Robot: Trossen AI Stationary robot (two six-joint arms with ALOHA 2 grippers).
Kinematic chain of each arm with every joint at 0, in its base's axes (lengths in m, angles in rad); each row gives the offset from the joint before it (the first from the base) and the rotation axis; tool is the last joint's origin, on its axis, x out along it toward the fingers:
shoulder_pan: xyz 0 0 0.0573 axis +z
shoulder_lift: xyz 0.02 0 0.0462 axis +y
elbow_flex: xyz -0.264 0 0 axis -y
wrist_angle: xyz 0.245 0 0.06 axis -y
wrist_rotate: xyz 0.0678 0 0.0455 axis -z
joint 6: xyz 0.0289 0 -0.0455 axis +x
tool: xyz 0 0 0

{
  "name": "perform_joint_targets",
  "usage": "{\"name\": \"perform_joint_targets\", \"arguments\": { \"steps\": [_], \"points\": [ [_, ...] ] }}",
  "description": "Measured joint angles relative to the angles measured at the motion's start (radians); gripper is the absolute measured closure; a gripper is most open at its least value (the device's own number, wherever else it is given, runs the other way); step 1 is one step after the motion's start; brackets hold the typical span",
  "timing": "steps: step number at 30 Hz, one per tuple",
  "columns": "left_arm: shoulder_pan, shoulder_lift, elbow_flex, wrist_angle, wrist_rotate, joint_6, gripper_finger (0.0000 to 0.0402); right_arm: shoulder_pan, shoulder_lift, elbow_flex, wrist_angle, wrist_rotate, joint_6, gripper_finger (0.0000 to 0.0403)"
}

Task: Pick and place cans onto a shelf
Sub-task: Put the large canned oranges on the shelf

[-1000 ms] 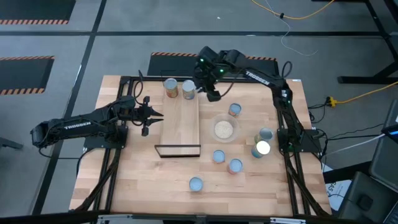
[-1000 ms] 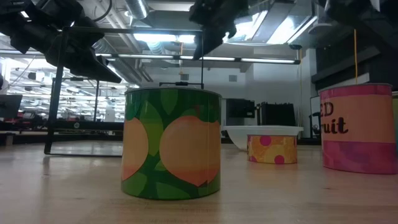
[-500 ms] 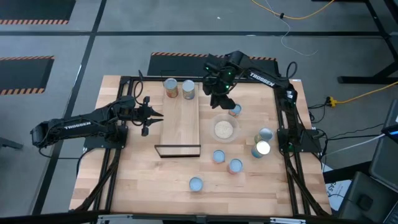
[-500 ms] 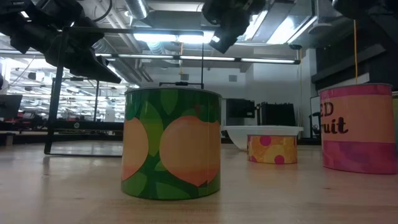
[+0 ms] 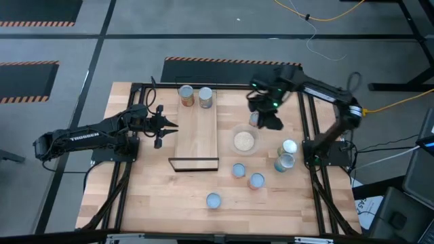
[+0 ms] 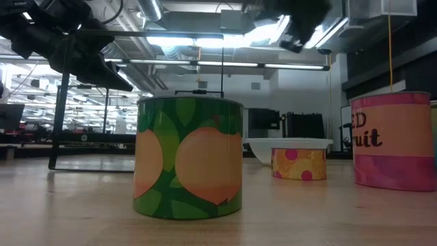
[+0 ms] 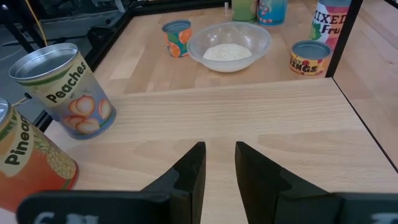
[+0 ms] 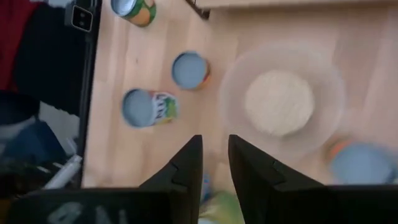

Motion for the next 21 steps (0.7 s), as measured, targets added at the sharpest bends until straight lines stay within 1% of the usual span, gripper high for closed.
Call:
{"name": "perform_joint_targets", "arguments": {
  "steps": [4,8,10,14,17,21],
  "points": [
    [0.0,0.0,0.0,0.0,0.0,0.0,0.0321,0.029,-0.163,-0.165,0.04,0.015,0.19,0.0321],
    [0.0,0.0,0.0,0.001,0.0,0.0,0.0321,0.063,-0.3,-0.284,0.037,0.017,0.421,0.0321],
    [0.0,0.0,0.0,0.001,0.0,0.0,0.0321,0.079,-0.354,-0.335,0.039,0.018,0.497,0.0321],
    [0.0,0.0,0.0,0.001,0.0,-0.001,0.0321,0.106,-0.44,-0.425,0.046,0.017,0.609,0.0321],
    [0.0,0.0,0.0,0.001,0.0,-0.001,0.0321,0.121,-0.482,-0.49,0.05,0.019,0.652,0.0321],
    [0.0,0.0,0.0,0.001,-0.001,0.0,0.0321,0.124,-0.505,-0.575,0.055,0.069,0.685,0.0321]
  ]
}}
